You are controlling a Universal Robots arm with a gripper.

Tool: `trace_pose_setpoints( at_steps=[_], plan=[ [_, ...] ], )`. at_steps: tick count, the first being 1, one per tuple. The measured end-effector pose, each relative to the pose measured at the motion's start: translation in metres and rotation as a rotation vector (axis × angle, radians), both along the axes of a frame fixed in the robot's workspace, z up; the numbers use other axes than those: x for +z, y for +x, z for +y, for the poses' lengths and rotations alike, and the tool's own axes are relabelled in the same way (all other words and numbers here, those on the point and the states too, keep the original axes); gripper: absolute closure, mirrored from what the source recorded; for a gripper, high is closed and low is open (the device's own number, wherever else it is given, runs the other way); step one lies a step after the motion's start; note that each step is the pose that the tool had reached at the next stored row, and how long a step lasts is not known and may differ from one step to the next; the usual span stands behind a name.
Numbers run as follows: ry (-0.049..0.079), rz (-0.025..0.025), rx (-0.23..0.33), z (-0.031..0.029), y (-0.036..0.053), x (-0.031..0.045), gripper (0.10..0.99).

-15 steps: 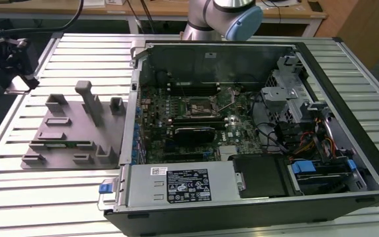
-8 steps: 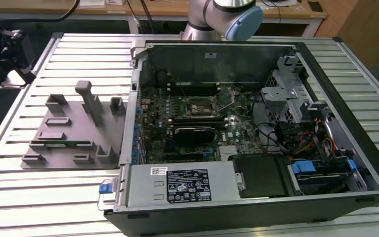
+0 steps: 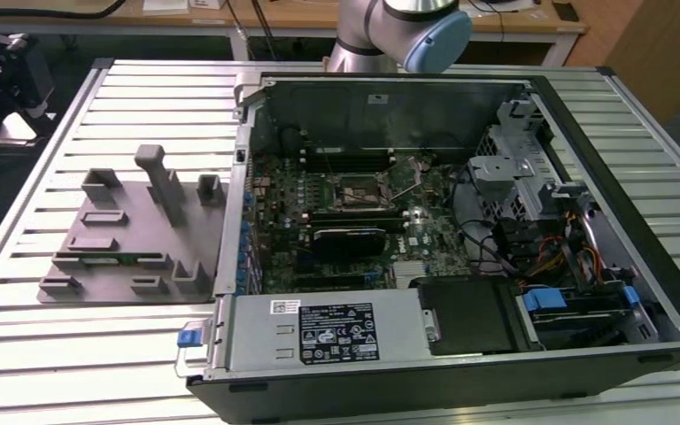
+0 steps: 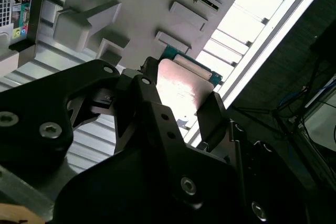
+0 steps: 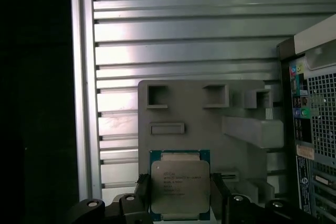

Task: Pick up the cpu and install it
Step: 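Pick up the cpu and move it towards the insertion slot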

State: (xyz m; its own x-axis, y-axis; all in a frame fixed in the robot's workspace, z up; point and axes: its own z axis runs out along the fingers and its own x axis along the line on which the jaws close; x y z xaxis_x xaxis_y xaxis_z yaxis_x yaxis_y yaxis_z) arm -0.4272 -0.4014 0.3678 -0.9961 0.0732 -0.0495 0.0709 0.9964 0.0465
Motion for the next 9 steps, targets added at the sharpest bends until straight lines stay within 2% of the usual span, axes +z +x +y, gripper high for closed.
trace_pose_setpoints(
  at_steps=[9],
  plan=[
    [0.0, -0.0035, 0.0, 0.0, 0.0, 0.0197, 0.545]
  ],
)
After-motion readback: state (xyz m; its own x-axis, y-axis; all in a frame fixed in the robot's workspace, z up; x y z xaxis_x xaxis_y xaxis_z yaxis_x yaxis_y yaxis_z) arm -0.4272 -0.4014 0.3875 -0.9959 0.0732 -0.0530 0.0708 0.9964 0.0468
